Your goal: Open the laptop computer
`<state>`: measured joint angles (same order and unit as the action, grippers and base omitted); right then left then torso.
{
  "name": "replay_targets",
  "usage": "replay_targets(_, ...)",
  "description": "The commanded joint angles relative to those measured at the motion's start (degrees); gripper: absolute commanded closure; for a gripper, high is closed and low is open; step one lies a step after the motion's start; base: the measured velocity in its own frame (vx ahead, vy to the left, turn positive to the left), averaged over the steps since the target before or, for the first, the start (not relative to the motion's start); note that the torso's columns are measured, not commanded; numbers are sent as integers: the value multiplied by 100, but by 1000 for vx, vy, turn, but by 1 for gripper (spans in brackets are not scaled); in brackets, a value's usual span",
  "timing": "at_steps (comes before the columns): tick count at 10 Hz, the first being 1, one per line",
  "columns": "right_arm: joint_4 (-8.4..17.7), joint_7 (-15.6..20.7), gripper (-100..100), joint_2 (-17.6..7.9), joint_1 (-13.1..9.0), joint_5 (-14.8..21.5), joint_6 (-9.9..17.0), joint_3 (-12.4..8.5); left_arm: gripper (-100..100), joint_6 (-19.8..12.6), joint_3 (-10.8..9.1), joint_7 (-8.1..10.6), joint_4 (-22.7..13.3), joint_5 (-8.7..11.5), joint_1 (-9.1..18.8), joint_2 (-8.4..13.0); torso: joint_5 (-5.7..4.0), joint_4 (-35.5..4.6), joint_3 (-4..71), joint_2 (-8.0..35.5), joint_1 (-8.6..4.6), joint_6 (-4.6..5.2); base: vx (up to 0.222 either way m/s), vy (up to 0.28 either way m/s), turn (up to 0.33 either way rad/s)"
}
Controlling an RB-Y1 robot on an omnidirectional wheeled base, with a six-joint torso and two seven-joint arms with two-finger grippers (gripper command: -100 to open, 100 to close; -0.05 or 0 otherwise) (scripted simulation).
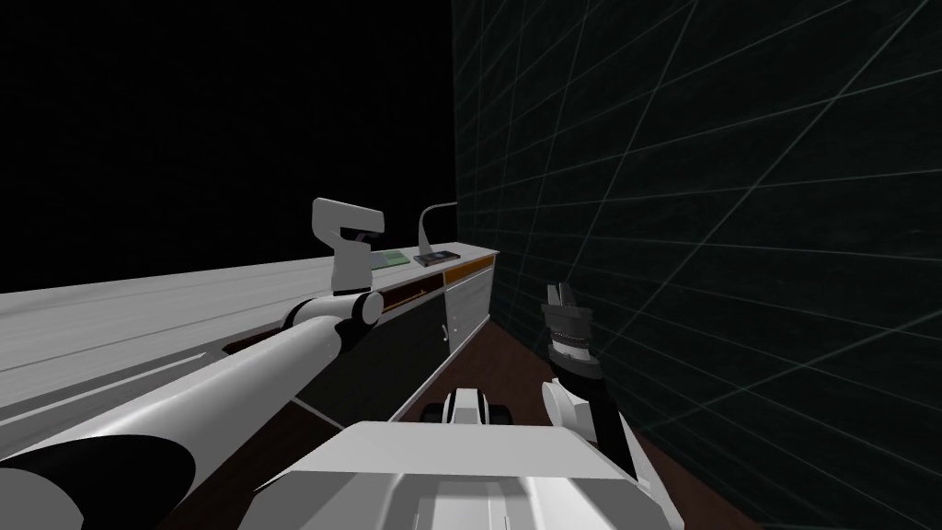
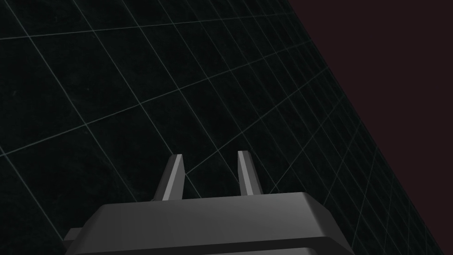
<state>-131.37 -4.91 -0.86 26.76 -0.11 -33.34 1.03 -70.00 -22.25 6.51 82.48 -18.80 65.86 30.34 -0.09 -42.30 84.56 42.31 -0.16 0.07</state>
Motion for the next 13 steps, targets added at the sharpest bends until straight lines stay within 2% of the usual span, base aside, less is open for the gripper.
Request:
replay_targets(1, 0, 0, 0, 0, 0, 0, 0, 0, 100, 106, 236, -255, -186, -49, -104, 38, -1, -4, -4, 5, 2, -2, 12, -36, -9)
replay_targets(2, 0, 0, 0, 0, 0, 0, 0, 0, 100, 193, 415, -427, -338, -98, -189, 61, 0, -6, -5, 8, 5, -3, 24, -53, -16)
replay_targets(3, 0, 0, 0, 0, 0, 0, 0, 0, 100, 115, 307, -319, -222, -65, -159, 49, 1, -3, -3, 3, 1, -4, 12, -29, -4)
replay_targets(4, 0, 0, 0, 0, 0, 0, 0, 0, 100, 254, 497, -505, -399, -136, -313, 56, -2, -11, -6, 10, 9, -8, 12, -30, -5)
replay_targets(6, 0, 0, 0, 0, 0, 0, 0, 0, 100, 388, 672, -658, -559, -206, -449, 69, 5, -1, -3, 4, 6, -7, 8, -59, -6)
replay_targets(7, 0, 0, 0, 0, 0, 0, 0, 0, 100, 522, 847, -811, -718, -276, -585, 82, 1, -2, -3, 5, 2, -6, 14, -68, -3)
replay_targets(9, 0, 0, 0, 0, 0, 0, 0, 0, 100, 655, 1021, -964, -878, -346, -721, 94, 3, 5, 6, -8, 3, 0, 14, -67, -4)
replay_targets(10, 0, 0, 0, 0, 0, 0, 0, 0, 100, 789, 1196, -1117, -1037, -415, -858, 107, 1, 2, 5, -7, 3, 0, 17, -60, -6)
replay_targets(11, 0, 0, 0, 0, 0, 0, 0, 0, -100, 627, 1102, -951, -1004, -516, -708, 139, 8, 10, 2, -5, 2, 2, -23, 11, -240)
replay_targets(13, 0, 0, 0, -2, -1, 0, 0, -1, -100, 448, 1097, -879, -1133, -725, -549, 240, 12, -10, -10, 16, 44, -6, -70, 104, -286)
